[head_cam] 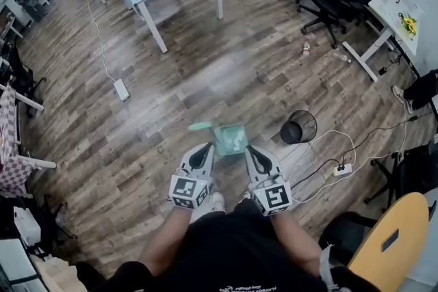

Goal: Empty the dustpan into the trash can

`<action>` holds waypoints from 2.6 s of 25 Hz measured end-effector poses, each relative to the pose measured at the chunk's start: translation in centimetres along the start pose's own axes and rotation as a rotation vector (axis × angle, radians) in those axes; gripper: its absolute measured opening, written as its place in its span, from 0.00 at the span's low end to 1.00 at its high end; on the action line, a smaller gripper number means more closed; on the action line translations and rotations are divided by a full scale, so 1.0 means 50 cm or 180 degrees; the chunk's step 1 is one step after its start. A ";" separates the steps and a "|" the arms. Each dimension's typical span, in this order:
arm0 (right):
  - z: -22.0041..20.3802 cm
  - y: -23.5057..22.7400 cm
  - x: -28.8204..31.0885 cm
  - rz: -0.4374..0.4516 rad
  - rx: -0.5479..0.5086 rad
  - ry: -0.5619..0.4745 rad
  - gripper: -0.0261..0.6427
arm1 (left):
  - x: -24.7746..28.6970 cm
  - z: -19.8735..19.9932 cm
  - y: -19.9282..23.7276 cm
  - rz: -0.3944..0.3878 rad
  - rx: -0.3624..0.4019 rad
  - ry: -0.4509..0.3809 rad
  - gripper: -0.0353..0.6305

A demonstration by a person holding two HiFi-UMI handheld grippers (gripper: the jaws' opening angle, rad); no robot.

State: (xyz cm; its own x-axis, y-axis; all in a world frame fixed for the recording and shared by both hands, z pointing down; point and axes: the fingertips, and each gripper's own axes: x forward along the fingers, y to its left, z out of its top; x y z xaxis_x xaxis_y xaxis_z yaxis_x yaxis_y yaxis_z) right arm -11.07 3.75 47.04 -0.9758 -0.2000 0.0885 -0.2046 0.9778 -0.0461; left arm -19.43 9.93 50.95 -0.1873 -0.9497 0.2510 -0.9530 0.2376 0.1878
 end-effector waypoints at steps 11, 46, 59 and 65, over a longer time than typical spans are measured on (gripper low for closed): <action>-0.011 -0.079 0.059 0.0385 0.0122 0.0003 0.08 | 0.088 -0.004 0.002 0.0372 -0.0023 0.0064 0.09; -0.193 -0.025 0.263 -0.0667 0.0447 0.0570 0.08 | 0.211 -0.181 0.212 -0.1035 0.0585 0.1103 0.09; -0.236 -0.022 0.266 -0.0855 0.0544 0.0648 0.08 | 0.245 -0.336 0.231 -0.1787 0.1793 0.1795 0.37; -0.261 -0.018 0.264 -0.0807 0.0545 0.0766 0.08 | 0.272 -0.399 0.252 -0.2036 0.2080 0.2084 0.41</action>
State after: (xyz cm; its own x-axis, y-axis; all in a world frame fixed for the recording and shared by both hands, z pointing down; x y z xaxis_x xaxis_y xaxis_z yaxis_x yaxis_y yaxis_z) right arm -22.77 1.03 61.23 -0.8508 -0.3935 0.3483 -0.4666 0.8705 -0.1564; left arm -29.22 4.06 75.69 0.3587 -0.5229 0.7733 -0.8069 -0.5902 -0.0247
